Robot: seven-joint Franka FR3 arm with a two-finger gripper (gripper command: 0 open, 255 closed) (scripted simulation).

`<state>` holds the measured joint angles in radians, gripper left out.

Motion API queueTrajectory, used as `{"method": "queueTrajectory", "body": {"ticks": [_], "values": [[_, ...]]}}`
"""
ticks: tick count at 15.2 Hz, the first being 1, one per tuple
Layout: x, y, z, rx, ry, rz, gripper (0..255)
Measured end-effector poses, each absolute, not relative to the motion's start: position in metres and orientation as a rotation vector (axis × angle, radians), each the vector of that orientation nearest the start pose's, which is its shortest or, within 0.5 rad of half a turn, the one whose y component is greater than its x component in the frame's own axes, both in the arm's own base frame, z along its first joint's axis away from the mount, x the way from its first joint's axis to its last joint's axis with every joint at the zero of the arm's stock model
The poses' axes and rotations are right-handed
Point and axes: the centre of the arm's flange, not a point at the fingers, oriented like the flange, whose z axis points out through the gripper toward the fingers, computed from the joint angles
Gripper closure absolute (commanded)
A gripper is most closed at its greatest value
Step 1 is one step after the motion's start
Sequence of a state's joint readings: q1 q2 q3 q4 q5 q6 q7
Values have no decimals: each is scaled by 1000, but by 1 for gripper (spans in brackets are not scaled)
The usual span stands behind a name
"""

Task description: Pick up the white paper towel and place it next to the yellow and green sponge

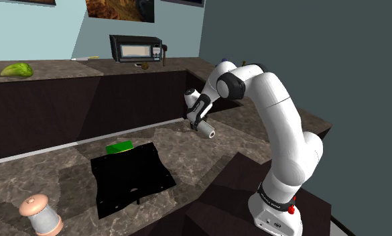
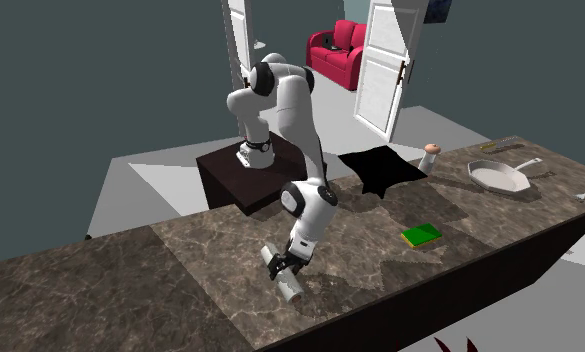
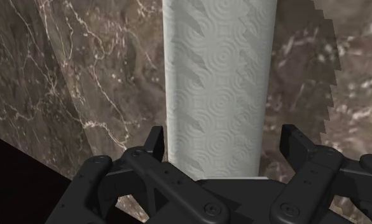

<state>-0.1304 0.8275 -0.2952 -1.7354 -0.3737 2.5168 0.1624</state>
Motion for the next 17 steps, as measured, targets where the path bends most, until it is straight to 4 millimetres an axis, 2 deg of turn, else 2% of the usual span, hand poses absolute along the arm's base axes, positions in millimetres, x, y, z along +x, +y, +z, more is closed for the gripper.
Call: {"method": "queueTrajectory", "body": {"ticks": [1, 11, 17], "values": [[605, -256, 117, -3543, 334, 168, 255], [606, -257, 119, -3544, 339, 163, 255], [605, -256, 143, -3543, 334, 167, 255]]}}
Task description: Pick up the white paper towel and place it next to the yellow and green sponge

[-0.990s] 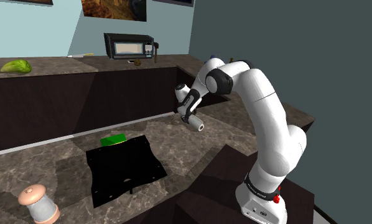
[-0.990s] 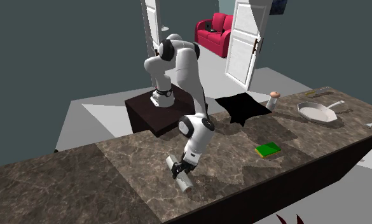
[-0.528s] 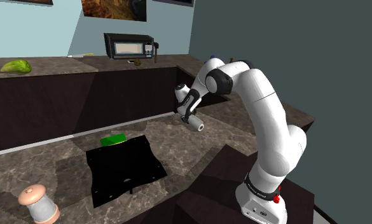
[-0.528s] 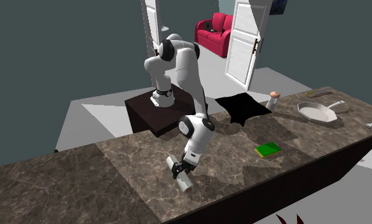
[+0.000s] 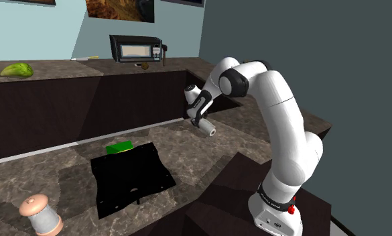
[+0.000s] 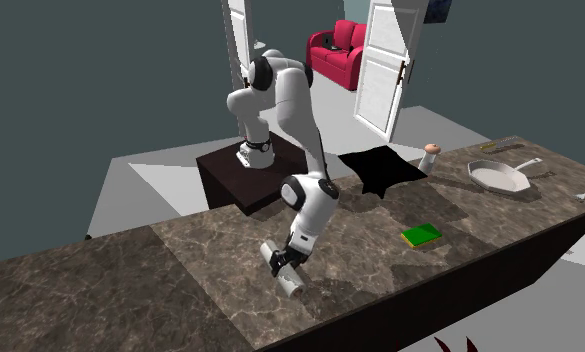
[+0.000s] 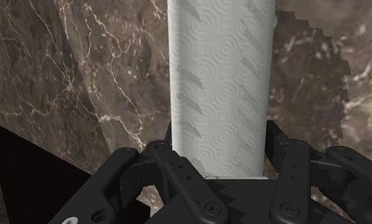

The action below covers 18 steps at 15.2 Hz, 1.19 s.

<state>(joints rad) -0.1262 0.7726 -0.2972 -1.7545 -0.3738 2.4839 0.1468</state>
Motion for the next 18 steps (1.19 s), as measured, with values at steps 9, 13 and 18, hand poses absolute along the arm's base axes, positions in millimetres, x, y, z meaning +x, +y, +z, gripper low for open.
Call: {"method": "queueTrajectory", "body": {"ticks": [9, 13, 18], "values": [[604, -256, 192, -3543, 334, 167, 255], [606, -256, 212, -3543, 334, 167, 255], [604, -256, 239, -3543, 334, 167, 255]]}}
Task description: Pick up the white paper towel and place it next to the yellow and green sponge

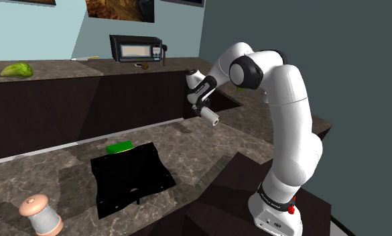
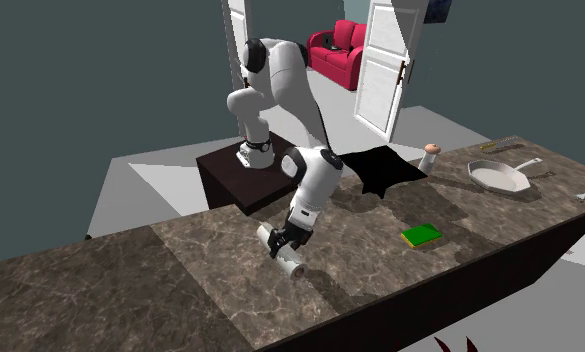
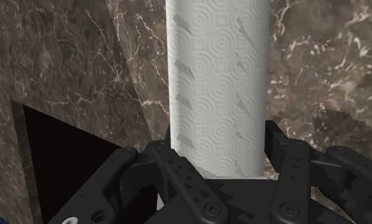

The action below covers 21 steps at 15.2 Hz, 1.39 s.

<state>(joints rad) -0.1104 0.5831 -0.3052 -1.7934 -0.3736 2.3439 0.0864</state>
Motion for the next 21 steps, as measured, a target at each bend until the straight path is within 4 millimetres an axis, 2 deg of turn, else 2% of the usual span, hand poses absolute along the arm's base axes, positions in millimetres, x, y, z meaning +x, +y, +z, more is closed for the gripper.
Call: {"method": "queueTrajectory", "body": {"ticks": [7, 8, 13, 20, 21], "values": [[604, -256, 275, -3543, 334, 167, 255], [605, -250, 277, -3543, 334, 168, 255], [615, -192, 281, -3542, 332, 167, 255], [624, -101, 285, -3543, 331, 167, 255], [631, -90, 285, -3543, 332, 167, 255]]}}
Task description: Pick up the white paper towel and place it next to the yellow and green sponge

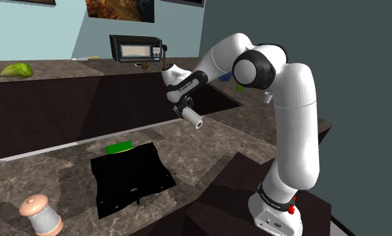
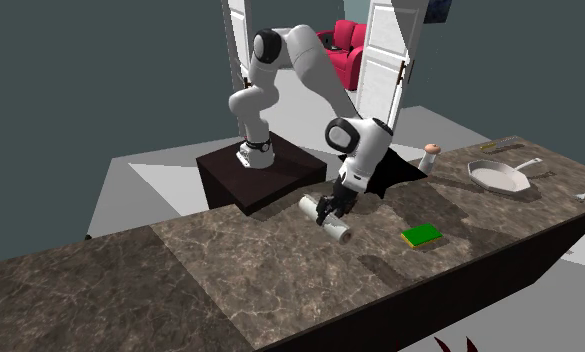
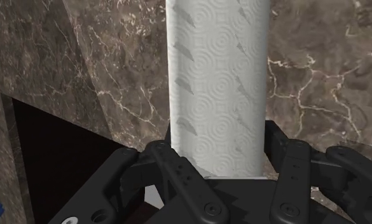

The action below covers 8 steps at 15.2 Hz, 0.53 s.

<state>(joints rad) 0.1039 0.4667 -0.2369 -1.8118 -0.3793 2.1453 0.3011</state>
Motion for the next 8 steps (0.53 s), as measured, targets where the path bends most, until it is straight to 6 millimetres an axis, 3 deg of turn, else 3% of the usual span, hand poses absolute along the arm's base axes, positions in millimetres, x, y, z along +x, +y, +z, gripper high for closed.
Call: {"method": "queueTrajectory", "body": {"ticks": [8], "values": [[644, 18, 286, -3543, 331, 168, 255]]}}
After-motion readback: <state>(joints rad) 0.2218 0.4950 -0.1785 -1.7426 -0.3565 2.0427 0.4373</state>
